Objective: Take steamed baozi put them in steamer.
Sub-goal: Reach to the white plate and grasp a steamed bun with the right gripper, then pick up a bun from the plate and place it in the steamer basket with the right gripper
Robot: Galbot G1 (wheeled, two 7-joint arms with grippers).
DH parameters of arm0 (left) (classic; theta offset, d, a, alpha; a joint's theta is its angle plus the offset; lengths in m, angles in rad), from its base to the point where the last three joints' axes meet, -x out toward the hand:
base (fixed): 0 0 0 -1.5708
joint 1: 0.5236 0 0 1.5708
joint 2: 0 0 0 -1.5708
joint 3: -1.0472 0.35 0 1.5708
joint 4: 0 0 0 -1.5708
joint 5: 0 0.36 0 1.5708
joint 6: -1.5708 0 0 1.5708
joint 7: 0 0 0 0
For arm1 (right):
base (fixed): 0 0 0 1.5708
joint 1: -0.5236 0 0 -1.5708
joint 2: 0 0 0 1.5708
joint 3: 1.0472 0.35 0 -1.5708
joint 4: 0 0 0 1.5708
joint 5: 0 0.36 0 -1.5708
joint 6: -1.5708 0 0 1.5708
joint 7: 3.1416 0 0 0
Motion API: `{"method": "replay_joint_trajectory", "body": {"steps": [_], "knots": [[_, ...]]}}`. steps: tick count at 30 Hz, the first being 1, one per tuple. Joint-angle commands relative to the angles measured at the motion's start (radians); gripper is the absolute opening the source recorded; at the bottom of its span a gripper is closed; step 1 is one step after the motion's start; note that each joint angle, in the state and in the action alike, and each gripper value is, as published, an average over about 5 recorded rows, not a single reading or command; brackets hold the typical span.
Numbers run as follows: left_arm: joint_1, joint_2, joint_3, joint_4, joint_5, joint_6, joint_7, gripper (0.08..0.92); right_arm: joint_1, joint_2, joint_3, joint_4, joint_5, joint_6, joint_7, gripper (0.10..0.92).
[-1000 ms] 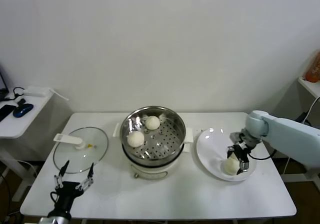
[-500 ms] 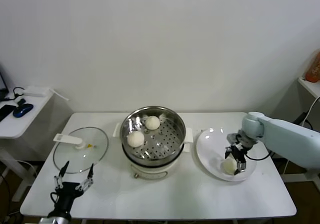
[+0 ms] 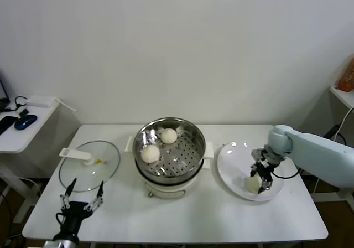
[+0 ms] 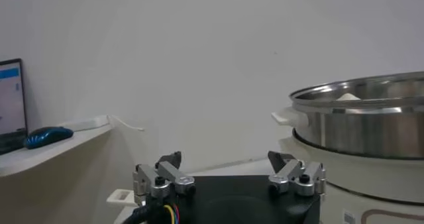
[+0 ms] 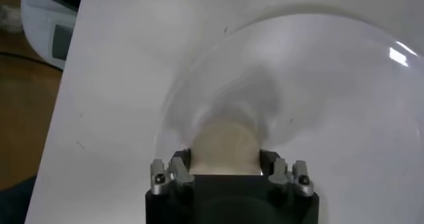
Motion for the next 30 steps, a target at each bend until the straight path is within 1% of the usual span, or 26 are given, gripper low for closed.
{"method": "replay_joint_trajectory", "body": {"steps": [1,5,8,15,18,25,30], "knots": [[-0.002,-0.003,0.001,-0.002,0.002,0.001,0.0,0.823,0.017,-0.002,0.001,0.008,0.002,0.003,-0.002,0.662],[-0.005,-0.004,0.002,-0.003,0.002,0.003,0.0,0.823,0.081,-0.016,-0.016,0.049,0.01,0.016,-0.01,0.662],[-0.007,-0.004,0.003,-0.003,0.002,0.003,0.0,0.823,0.171,-0.027,-0.05,0.115,-0.001,0.049,-0.027,0.662],[-0.014,-0.001,0.002,0.003,0.01,-0.002,0.0,0.823,0.435,-0.029,-0.121,0.361,-0.117,0.22,-0.079,0.662],[-0.017,0.001,0.002,0.001,0.012,0.002,0.0,0.823,0.528,-0.01,-0.118,0.437,-0.182,0.297,-0.09,0.662],[-0.022,-0.002,0.005,-0.004,0.021,0.015,-0.002,0.823,0.635,0.062,-0.062,0.517,-0.283,0.439,-0.092,0.657],[-0.019,-0.001,0.005,-0.009,0.025,0.023,-0.007,0.823,0.637,0.139,-0.033,0.544,-0.313,0.48,-0.087,0.653]]}}
